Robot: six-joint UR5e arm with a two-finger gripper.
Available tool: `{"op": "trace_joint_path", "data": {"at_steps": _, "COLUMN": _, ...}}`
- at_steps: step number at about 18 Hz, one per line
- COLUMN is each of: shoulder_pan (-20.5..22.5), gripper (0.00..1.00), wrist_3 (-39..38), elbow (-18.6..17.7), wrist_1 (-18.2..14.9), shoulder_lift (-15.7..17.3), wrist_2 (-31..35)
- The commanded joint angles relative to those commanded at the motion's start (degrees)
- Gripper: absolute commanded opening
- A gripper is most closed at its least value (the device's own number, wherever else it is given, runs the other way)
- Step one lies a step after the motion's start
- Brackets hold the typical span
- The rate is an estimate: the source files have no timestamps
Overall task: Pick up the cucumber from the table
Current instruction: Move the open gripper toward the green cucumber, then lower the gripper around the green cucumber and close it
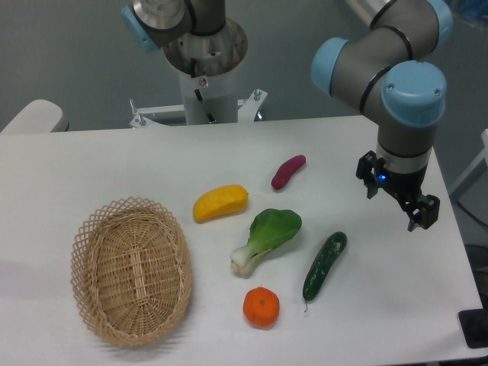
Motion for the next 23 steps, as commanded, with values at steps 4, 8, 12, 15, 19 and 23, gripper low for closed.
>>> {"op": "trace_joint_path", "data": {"at_steps": 4, "shoulder_pan": -0.09, "gripper": 1.0, "wrist_3": -0.44, "elbow": -0.09, "wrist_1": 0.88, "shoulder_lift": -0.26, "wrist_2": 0.0}}
{"op": "trace_joint_path", "data": {"at_steps": 8, "shoulder_pan": -0.35, "gripper": 1.0, "wrist_3": -1.23, "elbow": -0.35, "wrist_1": 0.88, "shoulder_lift": -0.61, "wrist_2": 0.09}}
{"op": "trace_joint_path", "data": {"at_steps": 12, "shoulder_pan": -0.88, "gripper": 1.0, "wrist_3": -6.14, "elbow": -0.79, "wrist_1": 0.97, "shoulder_lift": -1.49, "wrist_2": 0.18}}
{"op": "trace_joint_path", "data": {"at_steps": 15, "shoulder_pan": -0.97, "gripper": 1.0, "wrist_3": -8.52, "elbow": -0.79, "wrist_1": 1.06, "shoulder_lift": -3.16, "wrist_2": 0.18}}
{"op": "trace_joint_path", "data": {"at_steps": 19, "shoulder_pan": -0.53, "gripper": 1.0, "wrist_3": -12.73, "elbow": -0.62, "wrist_1": 1.58, "shoulder_lift": -6.67, "wrist_2": -0.35}}
{"op": "trace_joint_path", "data": {"at_steps": 23, "shoulder_pan": -0.79, "gripper": 1.0, "wrist_3": -18.7, "elbow": -0.7, "wrist_1": 5.1, "shoulder_lift": -9.66, "wrist_2": -1.05}}
